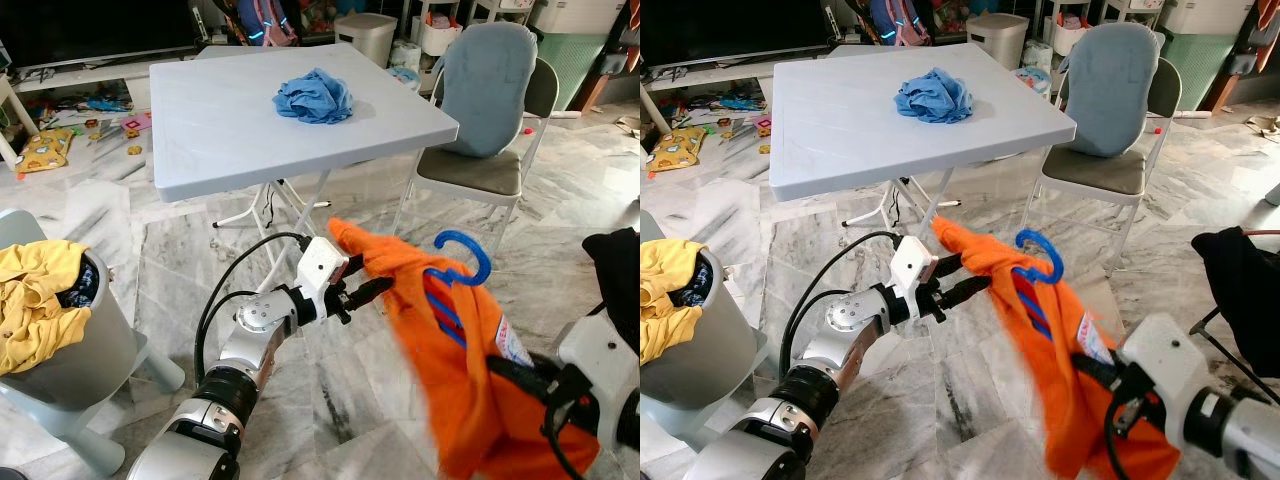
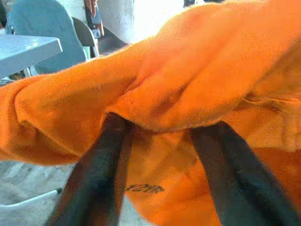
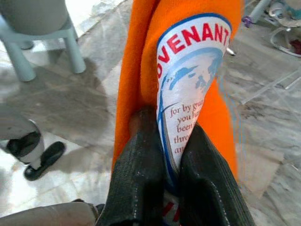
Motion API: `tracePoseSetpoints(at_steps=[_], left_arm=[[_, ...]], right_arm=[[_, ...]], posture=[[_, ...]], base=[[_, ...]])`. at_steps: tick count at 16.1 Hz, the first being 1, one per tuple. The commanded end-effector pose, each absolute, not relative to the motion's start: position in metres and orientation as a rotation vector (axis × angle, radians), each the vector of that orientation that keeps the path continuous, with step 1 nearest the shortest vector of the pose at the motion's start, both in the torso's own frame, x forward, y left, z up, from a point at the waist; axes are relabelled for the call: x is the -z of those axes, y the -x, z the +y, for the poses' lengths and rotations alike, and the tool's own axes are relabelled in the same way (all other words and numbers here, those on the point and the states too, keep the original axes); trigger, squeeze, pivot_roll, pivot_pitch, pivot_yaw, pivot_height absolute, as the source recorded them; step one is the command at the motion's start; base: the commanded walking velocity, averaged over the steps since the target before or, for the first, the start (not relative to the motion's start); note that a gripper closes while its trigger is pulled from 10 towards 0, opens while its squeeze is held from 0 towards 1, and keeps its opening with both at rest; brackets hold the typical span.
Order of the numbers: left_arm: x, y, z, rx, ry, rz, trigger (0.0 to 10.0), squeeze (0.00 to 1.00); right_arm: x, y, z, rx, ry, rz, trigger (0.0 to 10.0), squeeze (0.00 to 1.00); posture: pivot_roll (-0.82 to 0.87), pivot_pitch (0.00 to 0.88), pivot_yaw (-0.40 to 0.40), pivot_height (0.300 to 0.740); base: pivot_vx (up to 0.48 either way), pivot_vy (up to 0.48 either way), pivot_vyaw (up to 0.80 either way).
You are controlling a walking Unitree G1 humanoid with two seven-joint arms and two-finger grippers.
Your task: Hang hanger
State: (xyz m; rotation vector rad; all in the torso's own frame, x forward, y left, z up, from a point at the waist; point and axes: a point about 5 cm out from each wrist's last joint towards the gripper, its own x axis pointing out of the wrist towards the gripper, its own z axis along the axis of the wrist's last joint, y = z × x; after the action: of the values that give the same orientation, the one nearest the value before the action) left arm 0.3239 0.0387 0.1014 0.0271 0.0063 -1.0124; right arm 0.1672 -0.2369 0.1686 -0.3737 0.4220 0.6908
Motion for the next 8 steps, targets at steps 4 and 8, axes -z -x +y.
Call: tracePoseSetpoints(at_steps=[4, 8], left_arm=[[-0.106, -0.325, 0.034, 1.048, -0.036, -0.009, 0.0, 0.0], [-0.105, -0.328, 0.039, 1.023, -0.058, -0.008, 0.0, 0.0]], right_arm=[[-0.181, -0.162, -0.228, -0.763, 0.376, 0.392, 10.0, 0.0], [-0.182, -0.154, -0.232, -0.775, 0.37, 0.417, 10.0, 0.0]], posture=[[-0.09, 0.0, -0.015, 0.74], [-0.09, 0.0, -0.017, 0.74]], base=[[0.0, 0.0, 0.0], [0.0, 0.0, 0.0]])
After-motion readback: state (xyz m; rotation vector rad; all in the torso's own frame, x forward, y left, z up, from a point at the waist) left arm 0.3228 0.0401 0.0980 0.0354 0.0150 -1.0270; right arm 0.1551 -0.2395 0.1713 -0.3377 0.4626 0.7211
